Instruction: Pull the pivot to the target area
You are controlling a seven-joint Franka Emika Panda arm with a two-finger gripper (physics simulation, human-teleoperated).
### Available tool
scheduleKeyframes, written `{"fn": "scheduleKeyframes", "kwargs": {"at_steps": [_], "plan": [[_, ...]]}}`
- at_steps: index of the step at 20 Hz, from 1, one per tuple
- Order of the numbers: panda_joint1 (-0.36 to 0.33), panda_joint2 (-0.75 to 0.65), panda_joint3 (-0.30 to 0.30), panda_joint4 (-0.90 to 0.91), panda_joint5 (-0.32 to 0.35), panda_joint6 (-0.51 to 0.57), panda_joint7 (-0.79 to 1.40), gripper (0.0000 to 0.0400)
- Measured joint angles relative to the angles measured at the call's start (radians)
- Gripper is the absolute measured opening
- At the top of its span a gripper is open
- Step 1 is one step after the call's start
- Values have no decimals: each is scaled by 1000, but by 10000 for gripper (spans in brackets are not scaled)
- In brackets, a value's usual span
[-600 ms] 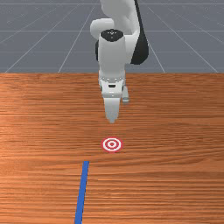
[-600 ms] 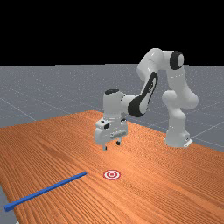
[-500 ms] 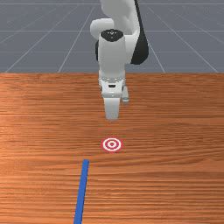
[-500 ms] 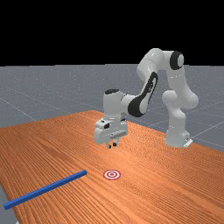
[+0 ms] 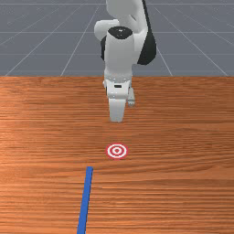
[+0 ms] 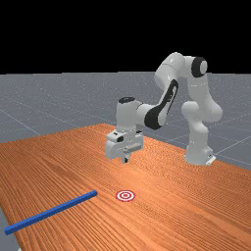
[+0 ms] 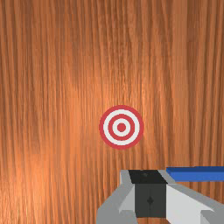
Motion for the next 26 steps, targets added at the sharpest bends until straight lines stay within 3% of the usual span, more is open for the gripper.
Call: {"fn": "scheduleKeyframes", "kwargs": {"at_steps": [3,10,13,14,15,18,20,26], "plan": [[-17,-4,15,-2,44,2,-32,0],[-17,18,16,9,44,-1,-37,0],[-35,40,36,-8,32,56,-151,0],[-67,57,70,-9,9,78,-337,0],[-78,77,82,-10,1,98,-389,0],[-97,114,100,-12,-18,132,-470,0],[-73,104,74,-35,0,141,-339,0],[-152,66,125,-105,-32,172,-668,0]]}}
